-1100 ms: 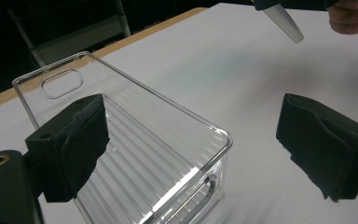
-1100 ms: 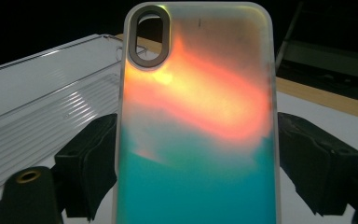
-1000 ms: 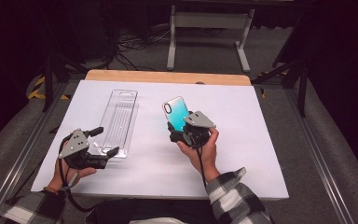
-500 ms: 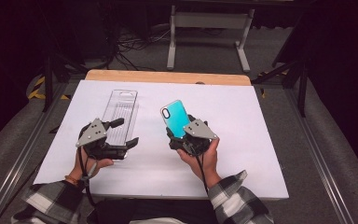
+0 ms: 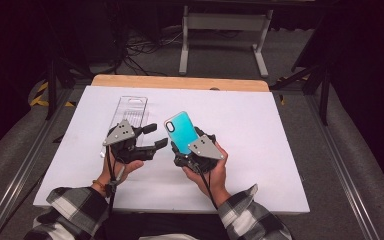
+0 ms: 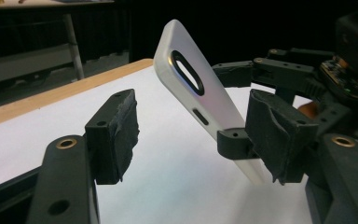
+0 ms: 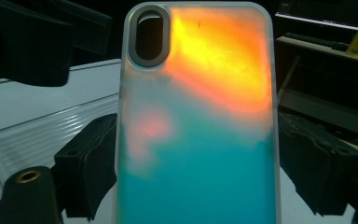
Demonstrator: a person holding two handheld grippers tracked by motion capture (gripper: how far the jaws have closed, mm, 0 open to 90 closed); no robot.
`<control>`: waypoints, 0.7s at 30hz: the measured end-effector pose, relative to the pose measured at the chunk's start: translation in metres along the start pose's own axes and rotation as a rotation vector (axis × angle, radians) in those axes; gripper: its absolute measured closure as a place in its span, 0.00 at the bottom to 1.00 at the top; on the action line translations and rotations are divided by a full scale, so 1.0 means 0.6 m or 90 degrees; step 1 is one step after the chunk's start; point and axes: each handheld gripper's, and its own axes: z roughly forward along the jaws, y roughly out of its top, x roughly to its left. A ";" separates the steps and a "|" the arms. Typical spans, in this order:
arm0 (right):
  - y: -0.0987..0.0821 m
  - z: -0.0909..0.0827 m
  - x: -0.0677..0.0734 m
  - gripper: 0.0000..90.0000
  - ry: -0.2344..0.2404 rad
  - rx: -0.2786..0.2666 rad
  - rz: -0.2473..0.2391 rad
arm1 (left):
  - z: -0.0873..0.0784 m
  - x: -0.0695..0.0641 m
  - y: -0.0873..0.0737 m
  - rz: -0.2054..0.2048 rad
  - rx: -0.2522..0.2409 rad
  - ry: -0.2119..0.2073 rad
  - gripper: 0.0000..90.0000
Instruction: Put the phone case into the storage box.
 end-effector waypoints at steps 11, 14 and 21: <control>-0.003 -0.001 0.011 0.19 -0.007 -0.018 -0.023 | 0.020 0.011 0.001 -0.043 -0.011 -0.026 0.53; -0.003 -0.001 0.015 0.19 -0.008 -0.024 -0.031 | 0.022 0.013 0.000 -0.056 -0.019 -0.039 0.64; -0.005 -0.002 0.022 0.19 -0.012 -0.029 -0.048 | 0.019 0.016 0.000 -0.059 -0.034 -0.047 0.73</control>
